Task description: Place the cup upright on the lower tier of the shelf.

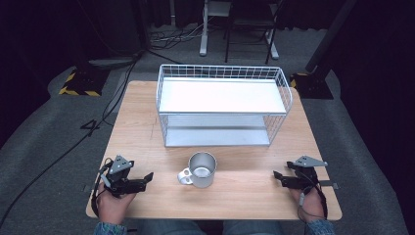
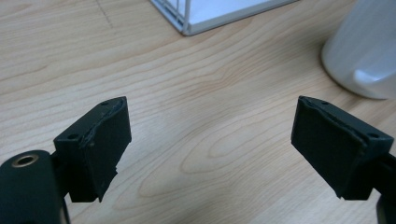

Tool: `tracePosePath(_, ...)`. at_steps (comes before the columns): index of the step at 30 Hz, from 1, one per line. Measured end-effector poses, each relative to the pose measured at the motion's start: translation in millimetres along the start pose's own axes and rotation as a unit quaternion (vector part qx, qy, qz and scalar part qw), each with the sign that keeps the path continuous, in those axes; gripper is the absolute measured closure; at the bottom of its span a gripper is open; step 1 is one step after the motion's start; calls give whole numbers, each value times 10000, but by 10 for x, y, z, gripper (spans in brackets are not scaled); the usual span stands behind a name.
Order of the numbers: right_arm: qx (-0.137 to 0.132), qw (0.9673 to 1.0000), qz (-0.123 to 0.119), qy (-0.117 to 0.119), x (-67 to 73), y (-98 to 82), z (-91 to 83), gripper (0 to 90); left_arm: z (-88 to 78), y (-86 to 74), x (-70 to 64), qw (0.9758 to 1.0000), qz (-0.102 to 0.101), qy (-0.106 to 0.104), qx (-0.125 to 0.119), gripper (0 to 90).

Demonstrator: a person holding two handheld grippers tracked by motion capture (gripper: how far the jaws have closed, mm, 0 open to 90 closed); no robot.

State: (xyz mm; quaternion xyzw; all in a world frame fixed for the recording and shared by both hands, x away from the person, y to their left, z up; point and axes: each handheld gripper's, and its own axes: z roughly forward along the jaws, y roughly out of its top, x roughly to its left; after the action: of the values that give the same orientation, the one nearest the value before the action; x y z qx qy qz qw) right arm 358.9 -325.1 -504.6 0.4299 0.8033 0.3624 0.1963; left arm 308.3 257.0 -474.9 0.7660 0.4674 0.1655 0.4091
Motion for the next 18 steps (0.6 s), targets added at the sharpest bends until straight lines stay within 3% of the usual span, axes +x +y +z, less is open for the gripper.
tracePosePath(4, 0, 10000, 0, -1, 0, 0, 0, 265, -43, 28, -25, 9998, 44, -92, -152, 127)
tracePosePath(7, 0, 10000, 1, 0, 0, 0, 0, 265, -76, 70, -86, 9989, 131, -349, -276, 157)
tracePosePath(14, 0, 10000, 0, -3, 1, 0, 0, 265, -109, 153, -234, 9979, 358, -424, -341, 155)
tracePosePath(18, -3, 10000, -5, -4, 0, 0, 0, 265, -130, 195, -309, 9969, 364, -527, -460, 149)
